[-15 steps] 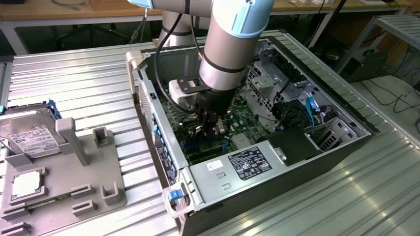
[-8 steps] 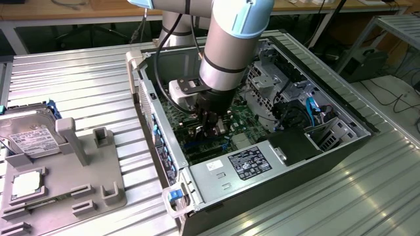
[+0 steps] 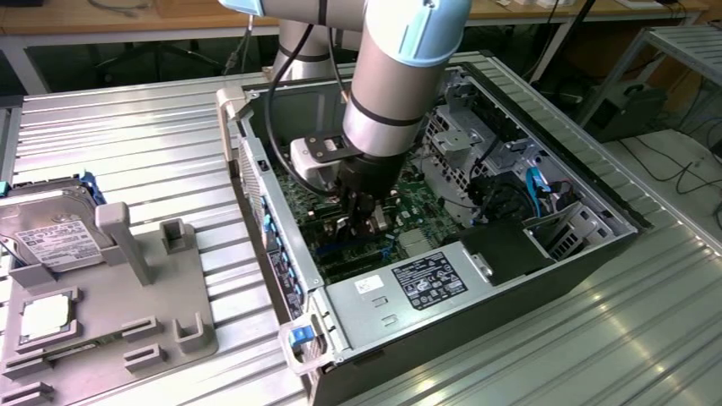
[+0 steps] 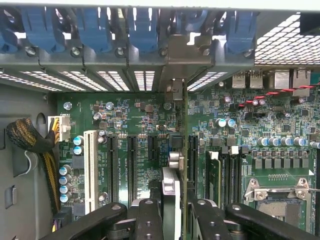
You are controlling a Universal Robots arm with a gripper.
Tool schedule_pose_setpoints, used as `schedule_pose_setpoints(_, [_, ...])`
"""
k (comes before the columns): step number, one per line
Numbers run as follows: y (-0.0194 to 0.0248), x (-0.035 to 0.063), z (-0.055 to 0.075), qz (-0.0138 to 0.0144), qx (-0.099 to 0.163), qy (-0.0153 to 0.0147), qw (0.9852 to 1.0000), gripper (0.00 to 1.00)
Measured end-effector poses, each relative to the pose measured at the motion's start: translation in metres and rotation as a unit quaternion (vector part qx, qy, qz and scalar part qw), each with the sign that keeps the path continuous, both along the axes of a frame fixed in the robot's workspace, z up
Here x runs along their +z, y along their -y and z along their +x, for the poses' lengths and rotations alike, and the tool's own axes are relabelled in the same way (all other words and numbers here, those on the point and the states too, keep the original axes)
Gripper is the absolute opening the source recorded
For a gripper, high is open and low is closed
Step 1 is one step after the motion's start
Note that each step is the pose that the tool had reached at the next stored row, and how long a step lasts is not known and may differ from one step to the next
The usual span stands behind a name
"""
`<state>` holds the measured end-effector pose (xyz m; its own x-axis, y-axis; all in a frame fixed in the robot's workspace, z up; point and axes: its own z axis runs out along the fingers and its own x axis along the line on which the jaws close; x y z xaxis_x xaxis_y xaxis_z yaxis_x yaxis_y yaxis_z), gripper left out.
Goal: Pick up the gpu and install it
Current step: 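Insert the gpu into the slot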
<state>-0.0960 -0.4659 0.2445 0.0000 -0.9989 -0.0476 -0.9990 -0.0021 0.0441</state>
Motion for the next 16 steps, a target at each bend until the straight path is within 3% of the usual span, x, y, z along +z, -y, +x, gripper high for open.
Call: schedule_pose_setpoints(16, [0.0, -0.002, 0.0, 0.0, 0.0, 0.0, 1.0, 0.28])
